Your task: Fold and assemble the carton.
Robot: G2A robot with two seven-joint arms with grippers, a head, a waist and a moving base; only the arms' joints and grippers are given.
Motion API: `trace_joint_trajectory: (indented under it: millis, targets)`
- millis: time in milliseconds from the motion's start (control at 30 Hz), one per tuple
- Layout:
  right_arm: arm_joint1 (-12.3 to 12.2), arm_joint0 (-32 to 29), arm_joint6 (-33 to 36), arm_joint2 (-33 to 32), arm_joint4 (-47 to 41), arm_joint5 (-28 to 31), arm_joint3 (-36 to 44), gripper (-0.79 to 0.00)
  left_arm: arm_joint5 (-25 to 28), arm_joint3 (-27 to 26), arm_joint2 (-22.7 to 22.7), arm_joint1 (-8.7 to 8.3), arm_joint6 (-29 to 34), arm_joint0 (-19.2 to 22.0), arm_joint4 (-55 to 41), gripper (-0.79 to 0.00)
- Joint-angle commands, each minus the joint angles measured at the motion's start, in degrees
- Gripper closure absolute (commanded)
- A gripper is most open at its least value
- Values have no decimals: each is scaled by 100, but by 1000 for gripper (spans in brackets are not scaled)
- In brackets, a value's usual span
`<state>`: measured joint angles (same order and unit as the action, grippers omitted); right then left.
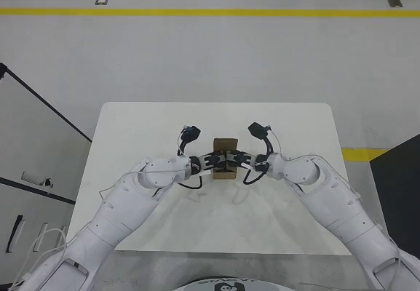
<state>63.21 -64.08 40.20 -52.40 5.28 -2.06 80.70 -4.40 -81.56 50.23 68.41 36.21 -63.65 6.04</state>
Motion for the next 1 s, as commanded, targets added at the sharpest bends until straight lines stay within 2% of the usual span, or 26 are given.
trace_joint_trajectory:
  millis: [0,367,967]
  targets:
    - [10,13,-22,16,45,-24,10,0,-9,6,-5,7,-9,4,22,0]
    - [102,132,-54,161,198,-288,-126,0,-139,155,-58,55,13,55,165,0]
    - [116,10,-33,-12,236,-239,37,0,-237,180,-12,99,60,35,221,0]
